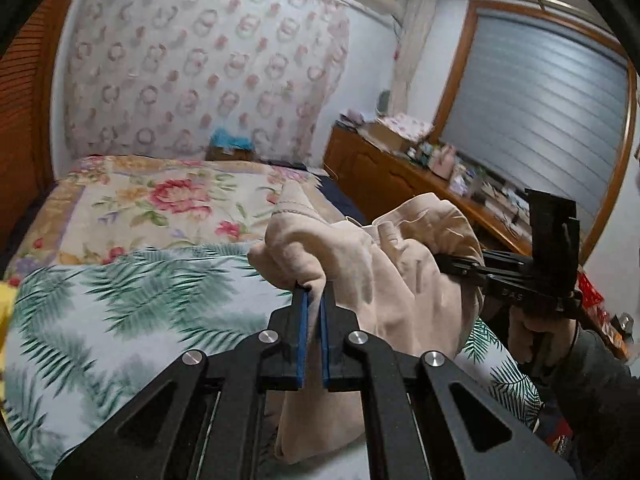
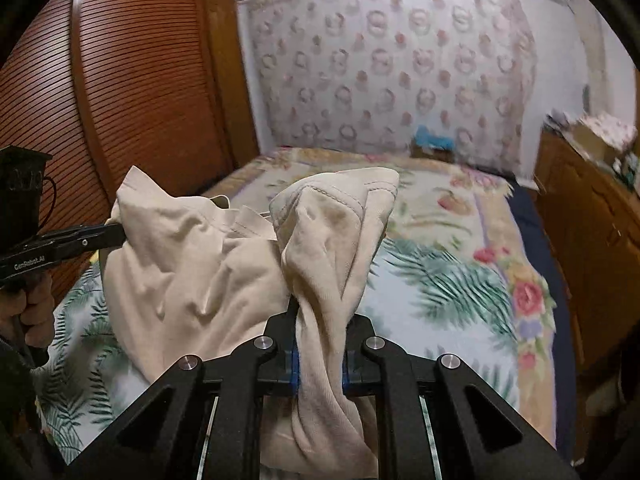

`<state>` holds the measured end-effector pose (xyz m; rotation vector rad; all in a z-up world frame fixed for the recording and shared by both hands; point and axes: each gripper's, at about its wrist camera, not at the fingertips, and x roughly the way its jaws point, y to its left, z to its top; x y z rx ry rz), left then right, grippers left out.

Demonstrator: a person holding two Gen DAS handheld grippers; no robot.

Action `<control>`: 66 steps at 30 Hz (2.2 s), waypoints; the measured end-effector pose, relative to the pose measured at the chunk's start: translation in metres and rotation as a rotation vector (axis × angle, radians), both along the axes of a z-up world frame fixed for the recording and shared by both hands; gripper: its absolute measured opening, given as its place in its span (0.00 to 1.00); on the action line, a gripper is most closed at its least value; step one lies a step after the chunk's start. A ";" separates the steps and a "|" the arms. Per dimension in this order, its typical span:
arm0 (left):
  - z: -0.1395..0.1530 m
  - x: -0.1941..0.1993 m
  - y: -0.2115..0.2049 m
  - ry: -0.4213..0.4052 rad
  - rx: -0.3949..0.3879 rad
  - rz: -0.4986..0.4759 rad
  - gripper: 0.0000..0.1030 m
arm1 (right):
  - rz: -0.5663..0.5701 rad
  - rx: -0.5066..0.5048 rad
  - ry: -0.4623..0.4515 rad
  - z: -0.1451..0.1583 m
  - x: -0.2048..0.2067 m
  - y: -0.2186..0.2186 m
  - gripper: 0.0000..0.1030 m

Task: Fold small clothes
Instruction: 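Carry the shirt with both tools toward the yellow plush toy, then lower the shirt beside the yellow plush toy and open both tools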

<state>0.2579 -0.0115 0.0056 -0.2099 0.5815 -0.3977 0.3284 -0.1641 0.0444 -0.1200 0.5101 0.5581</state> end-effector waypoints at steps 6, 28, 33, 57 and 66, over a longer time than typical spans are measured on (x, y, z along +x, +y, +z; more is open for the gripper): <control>-0.005 -0.030 0.067 -0.011 0.017 0.137 0.06 | 0.120 -0.025 -0.020 -0.004 0.010 0.059 0.13; -0.078 -0.074 0.207 0.087 -0.056 0.453 0.06 | 0.494 -0.282 -0.083 -0.009 0.138 0.285 0.13; -0.083 -0.086 0.210 0.096 -0.061 0.497 0.06 | 0.579 -0.333 -0.074 -0.027 0.159 0.333 0.12; -0.067 -0.110 0.204 0.048 0.049 0.601 0.52 | 0.502 -0.149 -0.004 -0.016 0.194 0.313 0.62; -0.069 -0.098 0.200 0.075 0.108 0.573 0.88 | 0.372 -0.163 0.138 -0.060 0.232 0.311 0.57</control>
